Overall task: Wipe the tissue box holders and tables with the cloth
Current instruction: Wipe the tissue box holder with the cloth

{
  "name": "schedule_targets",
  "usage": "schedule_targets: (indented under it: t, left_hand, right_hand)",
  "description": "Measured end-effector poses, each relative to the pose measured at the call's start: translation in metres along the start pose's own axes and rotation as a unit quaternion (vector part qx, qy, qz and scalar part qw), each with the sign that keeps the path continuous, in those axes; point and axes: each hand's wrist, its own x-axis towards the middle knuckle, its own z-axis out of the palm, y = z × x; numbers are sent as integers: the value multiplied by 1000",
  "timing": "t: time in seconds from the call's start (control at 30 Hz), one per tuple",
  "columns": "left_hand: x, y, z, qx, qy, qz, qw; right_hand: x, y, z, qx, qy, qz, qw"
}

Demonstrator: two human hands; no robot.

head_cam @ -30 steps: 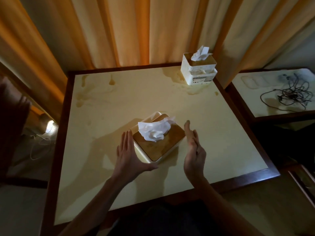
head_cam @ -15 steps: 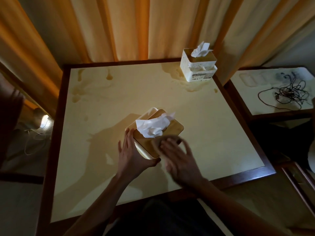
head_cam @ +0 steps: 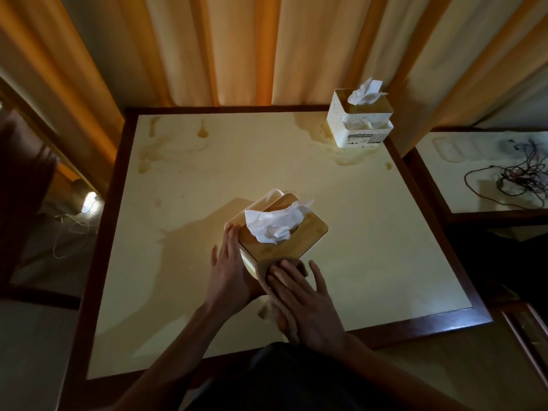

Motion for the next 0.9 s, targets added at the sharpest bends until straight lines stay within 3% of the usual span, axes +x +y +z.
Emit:
schedule_targets:
  t: [0.1, 0.27, 0.47, 0.7, 0.9]
  left_hand:
    - [2, 2, 1, -20, 2, -16, 1000]
    - [4, 10, -1, -90, 43, -37, 994]
    - [0, 0, 7, -44, 78, 19, 996]
    - [0, -6, 13, -85, 54, -24, 995]
    - [-1, -3, 14, -140, 80, -28, 986]
  right_hand:
    - [18, -8, -1, -8, -24, -14, 1000]
    - [57, -16, 0, 20, -72, 35, 997]
    - [73, -27, 0, 18, -98, 67, 993]
    - [37, -13, -10, -18, -84, 15, 996]
    - [90, -30, 5, -8, -118, 84, 989]
